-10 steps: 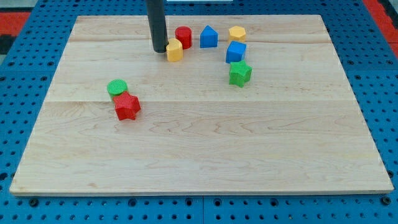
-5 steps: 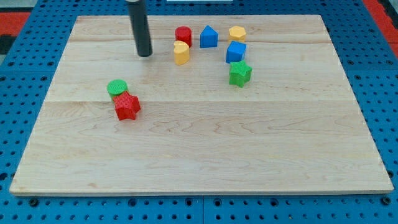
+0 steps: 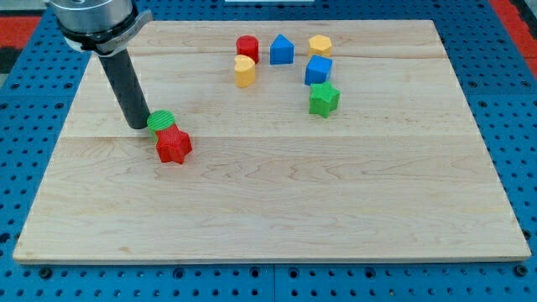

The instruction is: Move the green circle towards the center

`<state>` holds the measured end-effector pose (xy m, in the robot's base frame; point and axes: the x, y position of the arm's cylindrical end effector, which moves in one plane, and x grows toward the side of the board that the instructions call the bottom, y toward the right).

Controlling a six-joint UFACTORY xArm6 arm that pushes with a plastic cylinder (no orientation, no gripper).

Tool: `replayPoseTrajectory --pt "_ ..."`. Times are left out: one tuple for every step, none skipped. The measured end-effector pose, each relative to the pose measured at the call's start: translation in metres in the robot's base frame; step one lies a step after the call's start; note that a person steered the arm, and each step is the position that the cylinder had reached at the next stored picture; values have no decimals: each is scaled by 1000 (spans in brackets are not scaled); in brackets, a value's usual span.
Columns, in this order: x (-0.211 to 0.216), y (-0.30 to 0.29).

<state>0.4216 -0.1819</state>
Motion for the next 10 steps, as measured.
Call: replayPoseTrajectory --pt "11 0" --pt "25 5" --pt "17 20" --pt "8 51" --pt "-7 70" --pt "-19 67" --pt "-25 69" --pt "-31 84" --pt "-35 87" --pt "-35 97"
